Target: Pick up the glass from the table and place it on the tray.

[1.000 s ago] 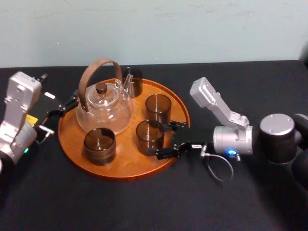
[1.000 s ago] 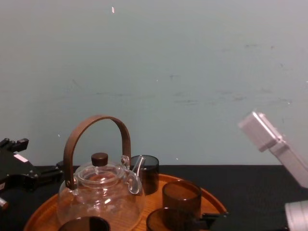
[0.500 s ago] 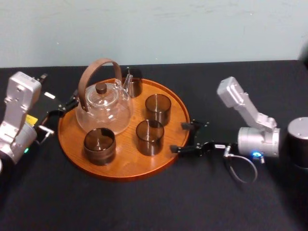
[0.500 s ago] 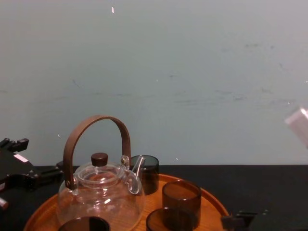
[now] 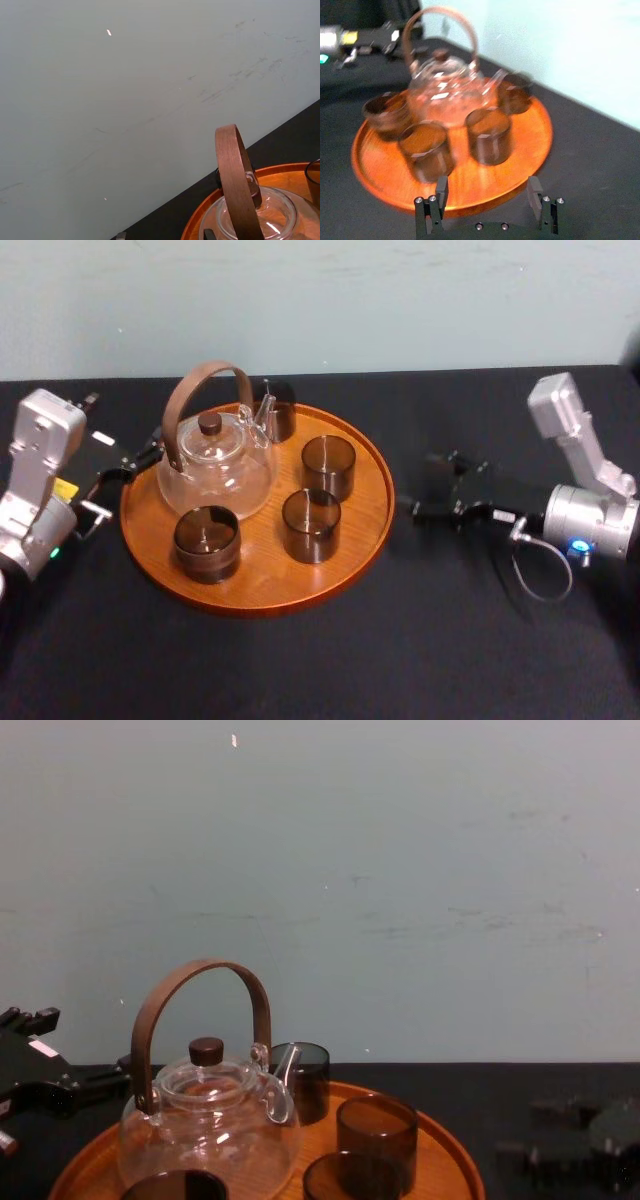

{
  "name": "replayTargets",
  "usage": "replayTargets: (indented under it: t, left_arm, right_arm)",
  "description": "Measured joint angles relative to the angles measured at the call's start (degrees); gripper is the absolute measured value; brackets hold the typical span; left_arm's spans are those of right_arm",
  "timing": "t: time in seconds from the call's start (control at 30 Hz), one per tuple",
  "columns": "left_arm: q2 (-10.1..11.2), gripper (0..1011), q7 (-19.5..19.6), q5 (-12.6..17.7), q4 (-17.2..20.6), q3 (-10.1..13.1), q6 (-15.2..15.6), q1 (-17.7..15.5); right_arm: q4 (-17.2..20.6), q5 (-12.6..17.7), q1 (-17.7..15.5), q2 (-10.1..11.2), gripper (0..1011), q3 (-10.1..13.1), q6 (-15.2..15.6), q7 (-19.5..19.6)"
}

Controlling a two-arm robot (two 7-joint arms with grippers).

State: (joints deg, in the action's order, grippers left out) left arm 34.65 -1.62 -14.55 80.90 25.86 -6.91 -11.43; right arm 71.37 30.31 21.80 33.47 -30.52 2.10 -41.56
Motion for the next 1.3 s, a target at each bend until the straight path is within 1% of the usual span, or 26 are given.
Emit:
replayTargets:
  t: [0.03, 0.13, 0.17, 0.27, 0.3, 0.37, 0.4, 0.43, 0.47, 0.53, 0.57, 0.67, 0.83, 0.97, 1.3]
  left_arm:
    - [0.0, 1001, 0.0, 0.0, 0.0, 0.0, 0.0, 0.0]
    - [0.0, 1001, 0.0, 0.0, 0.0, 0.0, 0.0, 0.0]
    - [0.0, 1001, 0.0, 0.0, 0.0, 0.0, 0.0, 0.0]
    - [0.0, 1002, 0.0, 0.0, 0.0, 0.0, 0.0, 0.0]
    - [0.0, 1001, 0.0, 0.0, 0.0, 0.0, 0.0, 0.0]
    - [0.0, 1001, 0.0, 0.0, 0.0, 0.0, 0.0, 0.0]
    - [0.0, 1001, 0.0, 0.0, 0.0, 0.0, 0.0, 0.0]
    - [0.0, 1001, 0.0, 0.0, 0.0, 0.0, 0.0, 0.0]
    - [0.0, 1001, 0.0, 0.0, 0.0, 0.0, 0.0, 0.0]
    - [0.0, 1001, 0.0, 0.0, 0.0, 0.0, 0.0, 0.0]
    - [0.0, 1001, 0.0, 0.0, 0.0, 0.0, 0.0, 0.0]
    - [0.0, 1001, 0.0, 0.0, 0.0, 0.0, 0.0, 0.0]
    - [0.0, 1001, 0.0, 0.0, 0.0, 0.0, 0.0, 0.0]
    - [0.0, 1001, 0.0, 0.0, 0.0, 0.0, 0.0, 0.0]
    - [0.0, 1001, 0.0, 0.0, 0.0, 0.0, 0.0, 0.0]
  right_arm:
    - [0.04, 0.61, -0.38, -0.33, 1002, 1.04, -0.67, 1.03]
    - [0.04, 1.1, -0.81, -0.91, 1002, 2.46, -1.94, 2.68]
    - [-0.03, 1.29, -1.06, -1.49, 1002, 3.42, -2.75, 4.03]
    - [-0.31, 1.26, -1.33, -2.51, 1002, 4.72, -3.93, 6.42]
    - [-0.56, 1.15, -1.46, -3.25, 1002, 5.54, -4.47, 8.17]
    - [-0.79, 0.86, -1.58, -4.05, 1003, 6.34, -4.94, 10.1]
    - [-1.06, 0.43, -1.7, -4.87, 1002, 6.97, -5.48, 12.08]
    - [-1.06, 0.43, -1.7, -4.87, 1002, 6.97, -5.48, 12.08]
    - [-1.33, -0.14, -1.81, -5.72, 1002, 7.66, -6.08, 14.18]
    - [-1.56, -0.8, -1.95, -6.58, 1002, 8.24, -6.65, 16.37]
    - [-1.83, -1.53, -2.04, -7.41, 1002, 8.74, -7.05, 18.4]
    - [-2.46, -2.71, -2.07, -8.78, 1002, 9.53, -7.49, 21.71]
    - [-3.9, -5.01, -1.91, -10.53, 1002, 10.61, -8.63, 25.9]
    - [-4.87, -6.28, -1.69, -10.92, 1003, 10.95, -8.78, 26.97]
    - [-5.68, -8.96, -1.87, -10.77, 1002, 10.87, -8.56, 26.87]
